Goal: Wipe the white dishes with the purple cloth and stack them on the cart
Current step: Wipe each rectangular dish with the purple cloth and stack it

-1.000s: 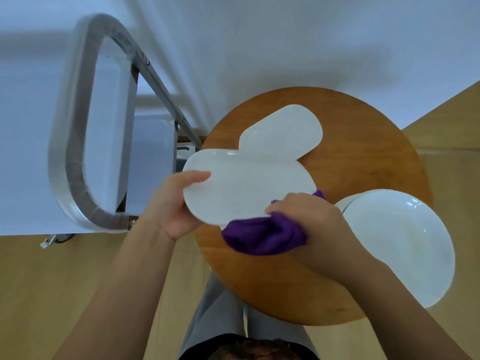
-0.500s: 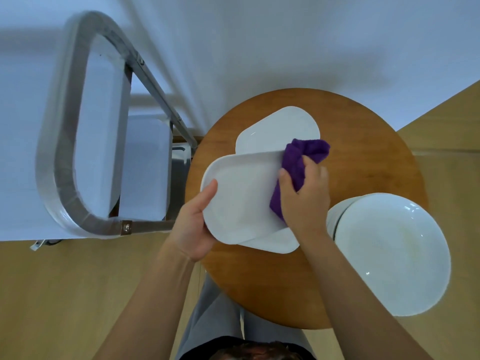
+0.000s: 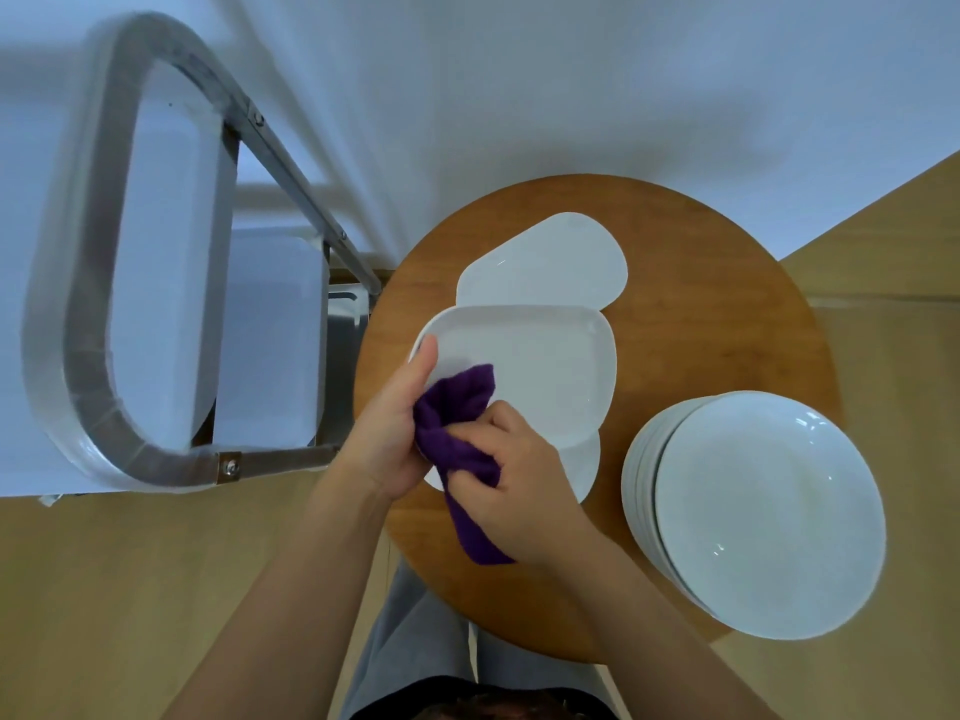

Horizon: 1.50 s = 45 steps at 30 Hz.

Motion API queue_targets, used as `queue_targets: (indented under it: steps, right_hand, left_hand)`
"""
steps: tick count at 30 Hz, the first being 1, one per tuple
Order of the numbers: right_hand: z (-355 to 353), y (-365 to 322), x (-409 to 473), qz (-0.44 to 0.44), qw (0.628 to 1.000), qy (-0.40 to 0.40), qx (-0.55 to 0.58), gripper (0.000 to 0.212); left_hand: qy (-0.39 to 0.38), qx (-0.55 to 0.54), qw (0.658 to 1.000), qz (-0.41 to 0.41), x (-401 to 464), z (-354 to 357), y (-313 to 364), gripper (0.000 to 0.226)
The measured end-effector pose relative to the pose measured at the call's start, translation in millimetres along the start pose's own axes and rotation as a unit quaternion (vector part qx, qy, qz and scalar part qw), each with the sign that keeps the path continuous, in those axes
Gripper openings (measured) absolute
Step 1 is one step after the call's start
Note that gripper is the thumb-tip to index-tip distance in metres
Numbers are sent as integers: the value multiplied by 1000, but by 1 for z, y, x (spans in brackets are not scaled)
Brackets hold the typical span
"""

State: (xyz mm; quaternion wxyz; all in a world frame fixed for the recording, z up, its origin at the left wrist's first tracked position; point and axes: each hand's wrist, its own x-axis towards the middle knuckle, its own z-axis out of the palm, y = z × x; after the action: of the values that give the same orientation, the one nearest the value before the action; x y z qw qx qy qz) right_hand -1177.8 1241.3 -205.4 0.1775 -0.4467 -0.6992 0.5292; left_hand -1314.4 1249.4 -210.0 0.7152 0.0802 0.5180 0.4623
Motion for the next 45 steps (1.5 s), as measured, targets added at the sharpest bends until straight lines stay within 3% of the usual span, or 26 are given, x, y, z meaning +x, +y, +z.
queue_targets:
  steps: [3, 6, 8, 11, 15, 18, 20, 23, 25, 27, 31, 34, 36, 39, 41, 45]
  right_hand:
    - [-30, 7, 11, 47, 981, -106, -154, 23]
    - [-66, 16, 17, 98, 962, -79, -243, 14]
    - [-86, 24, 15, 139, 973, 9, -185, 4]
    - [-99, 35, 11, 173, 973, 124, -85, 16]
    - [-97, 50, 11, 208, 963, 170, -11, 19]
    - [-97, 57, 14, 216, 955, 203, 14, 26]
    - [-98, 60, 18, 207, 956, 207, 15, 24]
    - [-98, 63, 23, 212, 954, 205, 53, 26]
    - [-96, 63, 26, 213, 952, 206, 72, 28]
    - [-92, 63, 27, 199, 954, 207, 83, 27]
    - [-87, 60, 27, 196, 950, 204, 131, 26]
    - [-86, 60, 23, 206, 941, 215, 160, 25]
    - [-85, 59, 18, 216, 932, 227, 185, 24]
    - [-80, 57, 13, 242, 911, 246, 226, 20]
    - [-74, 56, 9, 260, 900, 257, 238, 19]
    - [-61, 53, -1, 273, 884, 273, 265, 21]
  left_hand:
    - [-10, -49, 999, -7, 11, 2, 1, 56]
    - [6, -92, 996, 13, 31, -3, -6, 48]
    - [42, -101, 994, 17, 48, -5, -7, 47]
    - [93, -104, 990, 5, 73, -2, -7, 45]
    - [127, -80, 989, 17, 103, 9, -5, 37]
    - [217, 38, 975, 21, 124, 20, -3, 38]
    - [298, 210, 931, 33, 135, 22, -5, 45]
    - [340, 441, 827, 72, 146, 17, -8, 53]
    - [348, 527, 773, 65, 153, 13, -7, 56]
    - [353, 571, 741, 27, 159, 9, -7, 58]
    - [327, 584, 743, -13, 167, 1, -9, 62]
    - [323, 535, 780, 26, 162, -13, -7, 66]
    - [323, 510, 794, 69, 143, -31, -10, 57]
    - [296, 546, 777, 105, 97, -62, -26, 42]
    - [279, 582, 759, 87, 73, -79, -41, 38]
    - [239, 601, 760, 61, 57, -89, -57, 17]
